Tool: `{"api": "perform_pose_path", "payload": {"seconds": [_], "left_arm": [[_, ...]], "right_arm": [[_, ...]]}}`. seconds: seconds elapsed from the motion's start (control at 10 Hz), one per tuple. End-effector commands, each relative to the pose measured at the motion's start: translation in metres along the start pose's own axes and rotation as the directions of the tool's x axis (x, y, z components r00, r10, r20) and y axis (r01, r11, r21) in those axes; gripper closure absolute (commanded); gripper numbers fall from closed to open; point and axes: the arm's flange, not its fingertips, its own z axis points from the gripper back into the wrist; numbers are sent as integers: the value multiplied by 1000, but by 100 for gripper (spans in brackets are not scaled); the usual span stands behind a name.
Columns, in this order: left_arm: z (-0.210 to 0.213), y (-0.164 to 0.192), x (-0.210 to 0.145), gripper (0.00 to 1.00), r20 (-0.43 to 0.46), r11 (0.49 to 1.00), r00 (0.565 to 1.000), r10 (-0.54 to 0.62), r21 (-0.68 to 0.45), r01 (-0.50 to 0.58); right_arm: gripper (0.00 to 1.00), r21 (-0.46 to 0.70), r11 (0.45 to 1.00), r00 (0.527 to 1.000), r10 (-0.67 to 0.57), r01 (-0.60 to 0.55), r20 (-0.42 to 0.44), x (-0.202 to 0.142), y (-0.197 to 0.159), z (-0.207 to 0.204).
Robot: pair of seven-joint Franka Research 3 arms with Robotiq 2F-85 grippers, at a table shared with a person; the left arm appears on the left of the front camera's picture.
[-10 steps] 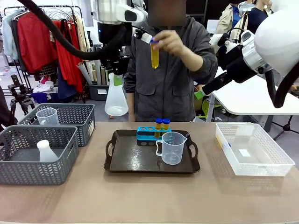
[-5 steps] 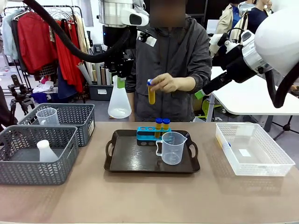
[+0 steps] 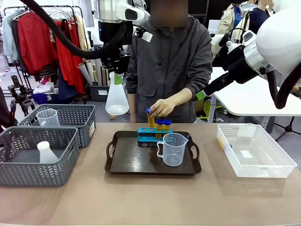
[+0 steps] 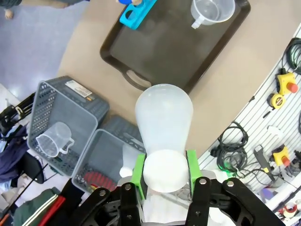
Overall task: Prepare the laboratory tools.
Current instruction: Pick up one Small flask and place it on the Handle tray.
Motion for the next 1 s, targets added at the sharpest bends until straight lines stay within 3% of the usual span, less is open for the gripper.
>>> {"api": "perform_pose_path", "payload": {"seconds": [0.0,0.1,0.9], "left_arm": [[10,8,-13,100,-33,999,999,-8,34,10],[0,0,0,100,0,1000,1000,0,0,0],[0,0,0,100,0,1000,1000,0,0,0]], "right_arm": [[0,8,1000,1000,-7,7,7,1,0,0],[0,8,1000,1000,-7,7,7,1,0,0],[0,8,1000,1000,-7,7,7,1,0,0]]}}
